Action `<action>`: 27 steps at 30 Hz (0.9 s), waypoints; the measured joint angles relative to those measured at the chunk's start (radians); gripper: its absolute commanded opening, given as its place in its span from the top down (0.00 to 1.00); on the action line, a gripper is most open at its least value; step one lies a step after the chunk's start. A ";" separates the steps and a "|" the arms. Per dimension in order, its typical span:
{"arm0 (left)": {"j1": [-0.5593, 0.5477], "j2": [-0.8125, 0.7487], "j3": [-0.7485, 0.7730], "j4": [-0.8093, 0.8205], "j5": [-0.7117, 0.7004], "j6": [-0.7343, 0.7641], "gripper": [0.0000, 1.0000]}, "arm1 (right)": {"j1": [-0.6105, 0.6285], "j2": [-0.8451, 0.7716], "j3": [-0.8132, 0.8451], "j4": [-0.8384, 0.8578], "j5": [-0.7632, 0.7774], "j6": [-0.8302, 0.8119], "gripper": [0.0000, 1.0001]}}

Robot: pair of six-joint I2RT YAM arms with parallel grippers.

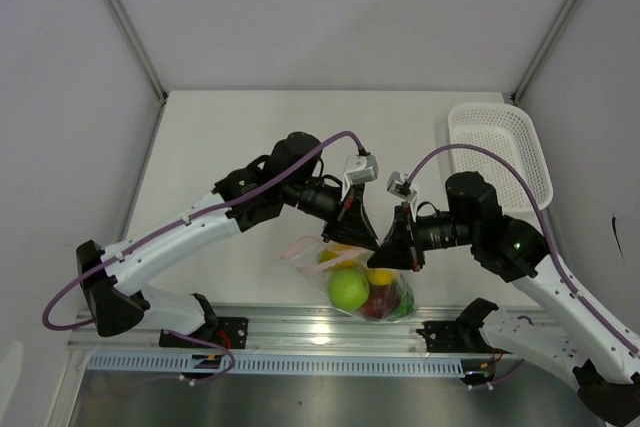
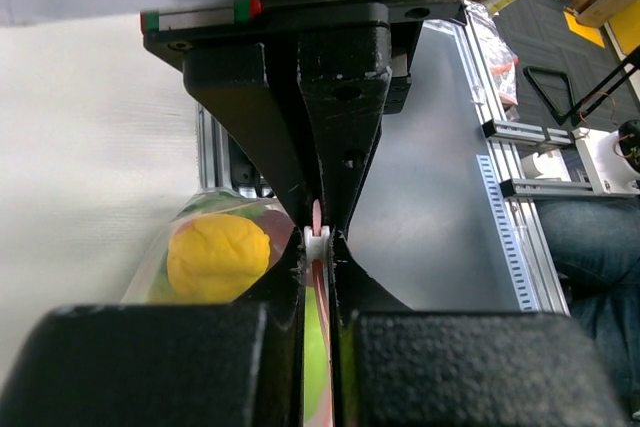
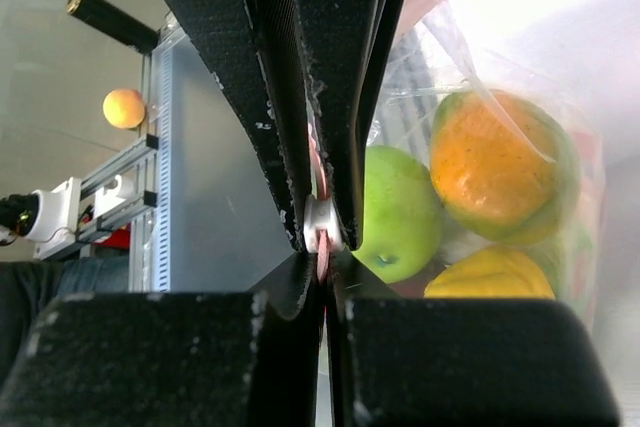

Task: Place the food in the zip-top bag and seal the zipper
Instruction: Zip the zipper food storage bag at the center of the board.

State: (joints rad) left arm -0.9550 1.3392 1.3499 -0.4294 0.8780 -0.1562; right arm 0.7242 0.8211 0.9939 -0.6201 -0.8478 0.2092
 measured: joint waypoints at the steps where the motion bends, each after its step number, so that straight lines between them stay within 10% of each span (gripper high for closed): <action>1: 0.000 0.000 0.000 0.001 -0.001 0.000 1.00 | 0.000 -0.005 0.000 0.000 0.008 0.001 1.00; 20: 0.029 -0.051 -0.092 -0.035 -0.039 0.008 0.99 | -0.084 -0.227 -0.053 0.096 0.210 0.117 0.99; 23: 0.029 -0.051 -0.091 -0.038 -0.032 0.008 0.99 | -0.084 -0.148 -0.053 0.088 0.115 0.093 0.54; 27: 0.029 -0.051 -0.080 -0.046 -0.022 0.007 1.00 | -0.084 -0.067 -0.052 0.064 0.060 0.049 0.45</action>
State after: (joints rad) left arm -0.9260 1.2884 1.2701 -0.4751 0.8558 -0.1490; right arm 0.6399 0.7544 0.9417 -0.5556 -0.7876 0.2584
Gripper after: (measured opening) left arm 0.038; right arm 0.533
